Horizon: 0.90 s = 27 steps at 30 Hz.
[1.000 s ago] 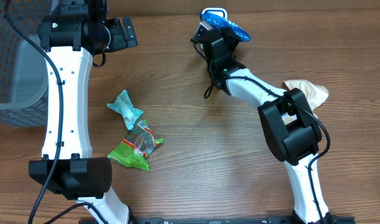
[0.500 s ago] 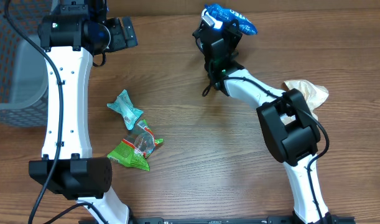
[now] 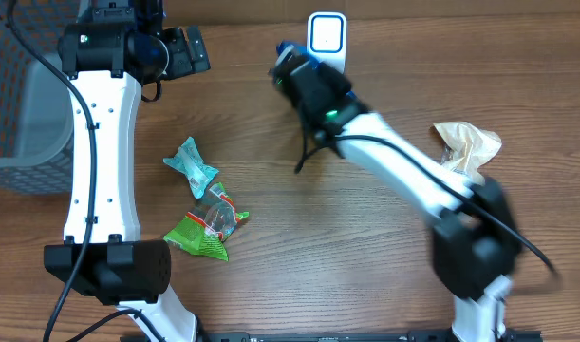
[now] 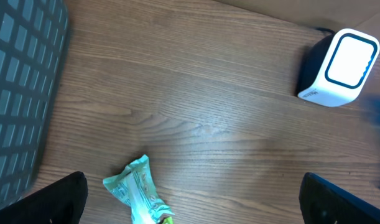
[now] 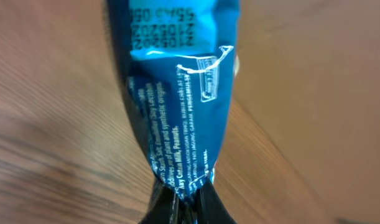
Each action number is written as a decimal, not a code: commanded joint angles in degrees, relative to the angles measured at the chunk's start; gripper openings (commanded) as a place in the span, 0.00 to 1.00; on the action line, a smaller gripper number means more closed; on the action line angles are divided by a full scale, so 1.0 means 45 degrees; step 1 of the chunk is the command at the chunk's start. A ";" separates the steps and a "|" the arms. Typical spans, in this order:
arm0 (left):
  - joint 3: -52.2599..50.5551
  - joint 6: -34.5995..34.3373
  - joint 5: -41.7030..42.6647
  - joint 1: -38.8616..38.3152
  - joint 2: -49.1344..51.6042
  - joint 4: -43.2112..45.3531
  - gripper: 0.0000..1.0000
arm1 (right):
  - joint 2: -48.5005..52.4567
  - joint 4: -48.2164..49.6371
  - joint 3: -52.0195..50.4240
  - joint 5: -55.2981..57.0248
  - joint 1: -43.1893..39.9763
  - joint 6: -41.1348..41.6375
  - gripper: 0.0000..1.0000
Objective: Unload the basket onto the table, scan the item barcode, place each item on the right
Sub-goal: 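Carry the blue bar right and drop it beside the Nutree bag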
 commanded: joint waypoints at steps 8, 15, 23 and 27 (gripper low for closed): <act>0.0282 -0.0175 0.0102 -0.0083 0.0136 0.0019 1.00 | -0.6071 -0.6373 0.0330 -0.2676 -0.2652 0.8534 0.04; 0.0282 -0.0175 0.0102 -0.0083 0.0136 0.0015 1.00 | -0.5994 -0.9904 0.0131 -0.5158 -0.7033 0.9466 0.04; 0.0282 -0.0175 0.0102 -0.0083 0.0136 0.0019 1.00 | -0.5411 -0.9326 -0.2380 -0.4959 -1.0909 0.8466 0.04; 0.0282 -0.0175 0.0102 -0.0083 0.0136 0.0019 1.00 | -0.4517 -0.7495 -0.3876 -0.5013 -1.2046 0.7140 0.04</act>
